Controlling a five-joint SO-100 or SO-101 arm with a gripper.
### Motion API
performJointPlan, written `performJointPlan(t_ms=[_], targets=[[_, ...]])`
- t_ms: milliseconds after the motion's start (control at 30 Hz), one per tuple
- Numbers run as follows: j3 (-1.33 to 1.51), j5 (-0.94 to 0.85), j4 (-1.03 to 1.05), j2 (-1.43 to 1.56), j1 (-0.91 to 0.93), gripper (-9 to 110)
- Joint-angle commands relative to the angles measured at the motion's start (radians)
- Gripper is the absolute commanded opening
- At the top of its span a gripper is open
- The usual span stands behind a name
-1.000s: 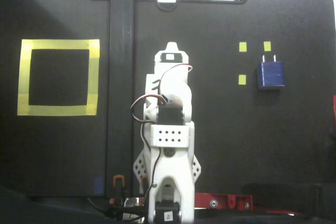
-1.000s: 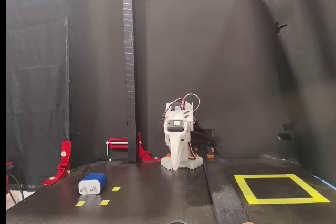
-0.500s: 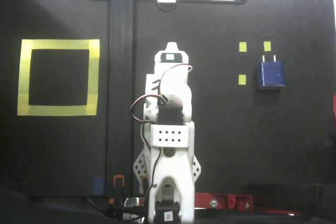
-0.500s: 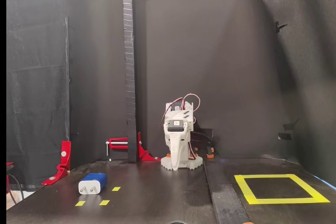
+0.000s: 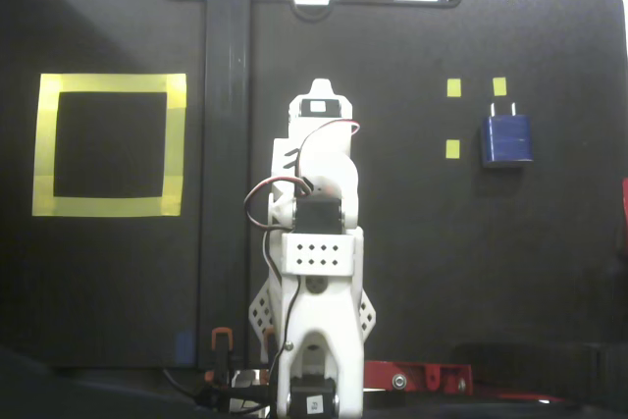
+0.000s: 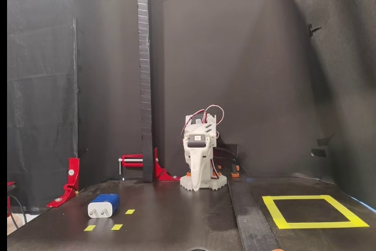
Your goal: Grasp the block and place it in the designated area.
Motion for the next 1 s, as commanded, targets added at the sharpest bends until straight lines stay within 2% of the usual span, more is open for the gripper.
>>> performJointPlan(t_ms=[0, 300, 533, 967], targets=[[0.008, 0.006, 0.002, 0.006, -0.008, 0], [0.008, -0.008, -0.006, 0.006, -0.011, 0], [0.008, -0.009, -0.219, 0.006, -0.003, 0], [0.008, -0.009, -0.428, 0.006, -0.003, 0]])
